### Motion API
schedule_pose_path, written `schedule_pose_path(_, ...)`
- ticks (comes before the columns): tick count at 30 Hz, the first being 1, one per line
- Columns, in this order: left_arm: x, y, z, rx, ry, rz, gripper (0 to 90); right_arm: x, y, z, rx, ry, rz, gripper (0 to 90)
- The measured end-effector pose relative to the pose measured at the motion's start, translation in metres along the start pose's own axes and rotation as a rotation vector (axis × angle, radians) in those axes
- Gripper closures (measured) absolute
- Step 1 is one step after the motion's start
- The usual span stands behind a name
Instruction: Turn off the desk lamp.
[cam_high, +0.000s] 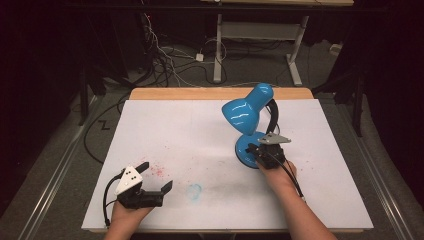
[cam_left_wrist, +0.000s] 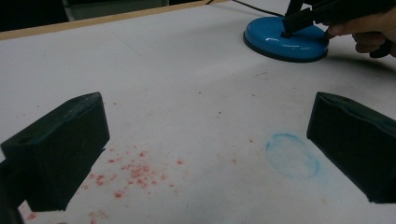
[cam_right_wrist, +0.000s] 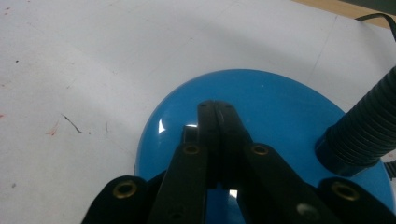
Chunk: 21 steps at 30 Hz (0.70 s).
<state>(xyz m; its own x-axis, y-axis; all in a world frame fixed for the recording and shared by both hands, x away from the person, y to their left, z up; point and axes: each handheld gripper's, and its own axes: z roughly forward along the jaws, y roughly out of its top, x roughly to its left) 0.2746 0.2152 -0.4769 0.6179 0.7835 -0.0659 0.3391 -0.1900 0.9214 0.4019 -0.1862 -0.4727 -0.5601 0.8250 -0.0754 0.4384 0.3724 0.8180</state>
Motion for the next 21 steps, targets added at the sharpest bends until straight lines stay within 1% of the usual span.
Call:
schedule_pose_path(2,0.0,0.0,0.0,0.0,0.0,-0.001,0.0,-0.002,0.001,-0.003,-0.015,0.009,0.024,90.0)
schedule_pose_path(4,0.0,0.0,0.0,0.0,0.0,-0.002,0.0,-0.002,0.003,-0.007,-0.035,0.016,0.034,90.0)
schedule_pose_path(5,0.0,0.0,0.0,0.0,0.0,-0.002,0.0,-0.002,0.005,-0.011,-0.045,0.02,0.034,90.0)
schedule_pose_path(8,0.0,0.0,0.001,0.003,-0.003,0.003,0.0,-0.002,0.006,-0.014,-0.054,0.025,0.033,90.0)
schedule_pose_path(11,-0.001,0.0,0.001,0.001,-0.003,0.0,0.0,-0.003,0.007,-0.017,-0.062,0.034,0.045,90.0)
schedule_pose_path(21,-0.001,0.0,0.001,0.0,-0.005,-0.005,0.0,-0.002,0.009,-0.022,-0.078,0.049,0.044,90.0)
